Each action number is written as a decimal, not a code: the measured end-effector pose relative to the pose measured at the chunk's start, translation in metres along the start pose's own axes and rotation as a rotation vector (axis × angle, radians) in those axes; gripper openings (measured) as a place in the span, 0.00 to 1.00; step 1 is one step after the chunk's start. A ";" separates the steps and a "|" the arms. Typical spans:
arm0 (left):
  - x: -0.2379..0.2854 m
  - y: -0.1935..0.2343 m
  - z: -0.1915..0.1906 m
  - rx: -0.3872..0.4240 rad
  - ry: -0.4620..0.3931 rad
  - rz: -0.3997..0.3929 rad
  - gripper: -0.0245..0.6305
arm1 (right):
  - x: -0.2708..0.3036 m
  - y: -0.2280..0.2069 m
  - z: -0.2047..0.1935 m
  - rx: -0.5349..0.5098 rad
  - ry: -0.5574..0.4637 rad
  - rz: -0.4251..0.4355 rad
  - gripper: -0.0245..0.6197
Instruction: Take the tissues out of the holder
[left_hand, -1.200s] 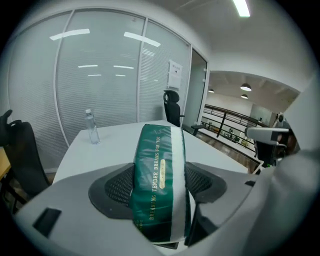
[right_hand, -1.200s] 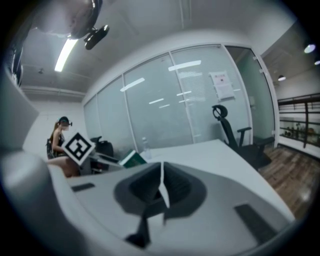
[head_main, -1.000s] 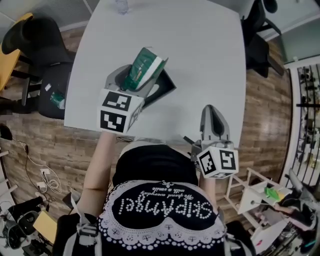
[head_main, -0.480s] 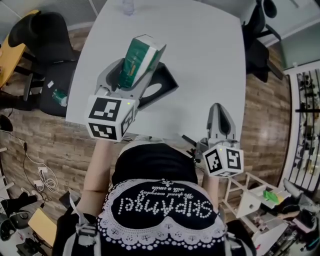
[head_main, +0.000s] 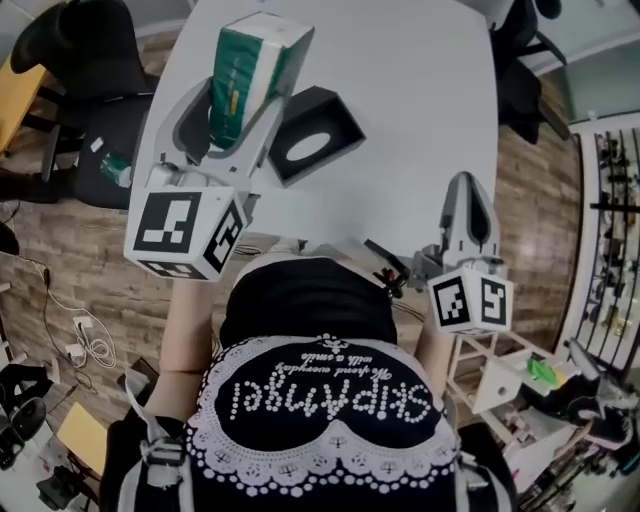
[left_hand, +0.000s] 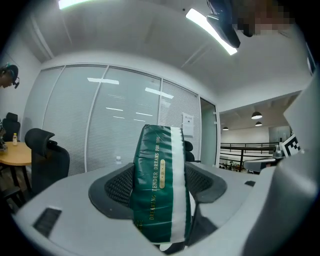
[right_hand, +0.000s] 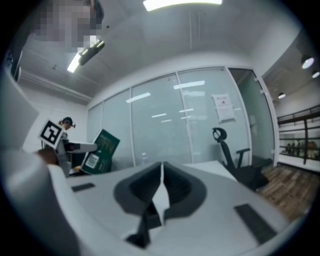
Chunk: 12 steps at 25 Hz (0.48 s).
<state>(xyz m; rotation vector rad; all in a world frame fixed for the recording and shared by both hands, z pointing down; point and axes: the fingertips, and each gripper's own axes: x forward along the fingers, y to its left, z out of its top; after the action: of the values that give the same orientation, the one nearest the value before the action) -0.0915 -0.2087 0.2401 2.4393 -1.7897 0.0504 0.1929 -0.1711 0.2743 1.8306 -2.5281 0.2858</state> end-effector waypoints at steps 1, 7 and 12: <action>-0.005 0.001 0.001 -0.006 -0.008 0.003 0.55 | -0.002 0.002 -0.001 -0.005 0.000 0.001 0.09; -0.031 0.011 0.005 -0.045 -0.043 0.014 0.55 | -0.007 0.011 -0.003 -0.014 0.009 0.002 0.10; -0.050 0.025 0.002 -0.061 -0.067 0.054 0.55 | -0.004 0.022 0.003 -0.036 0.000 0.007 0.09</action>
<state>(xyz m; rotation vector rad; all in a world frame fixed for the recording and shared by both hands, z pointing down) -0.1303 -0.1686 0.2356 2.3783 -1.8558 -0.0808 0.1741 -0.1608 0.2675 1.8094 -2.5237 0.2385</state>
